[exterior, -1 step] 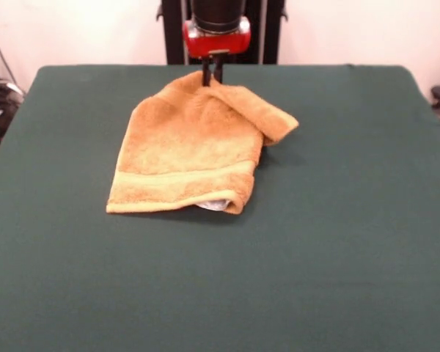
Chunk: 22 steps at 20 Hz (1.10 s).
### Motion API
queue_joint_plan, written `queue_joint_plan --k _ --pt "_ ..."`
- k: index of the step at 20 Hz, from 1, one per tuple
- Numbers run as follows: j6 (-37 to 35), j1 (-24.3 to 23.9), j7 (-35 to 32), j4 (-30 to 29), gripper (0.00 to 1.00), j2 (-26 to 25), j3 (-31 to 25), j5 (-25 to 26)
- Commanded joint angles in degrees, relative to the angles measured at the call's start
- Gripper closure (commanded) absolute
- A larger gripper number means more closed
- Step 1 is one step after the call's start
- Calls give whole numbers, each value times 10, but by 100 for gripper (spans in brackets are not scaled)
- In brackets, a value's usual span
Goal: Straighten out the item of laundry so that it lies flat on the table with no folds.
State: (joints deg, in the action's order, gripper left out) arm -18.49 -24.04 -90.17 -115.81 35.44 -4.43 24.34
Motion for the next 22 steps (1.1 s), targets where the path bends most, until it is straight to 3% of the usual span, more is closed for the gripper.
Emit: queue_joint_plan --k 1,12,19,22 --pt "-149 -47 81 -44 100 -34 -130 -7" --pt "-187 -34 120 47 100 12 -114 121" --pt "-174 -59 140 108 100 16 -111 215" --pt "-189 -85 171 128 100 0 -134 227"
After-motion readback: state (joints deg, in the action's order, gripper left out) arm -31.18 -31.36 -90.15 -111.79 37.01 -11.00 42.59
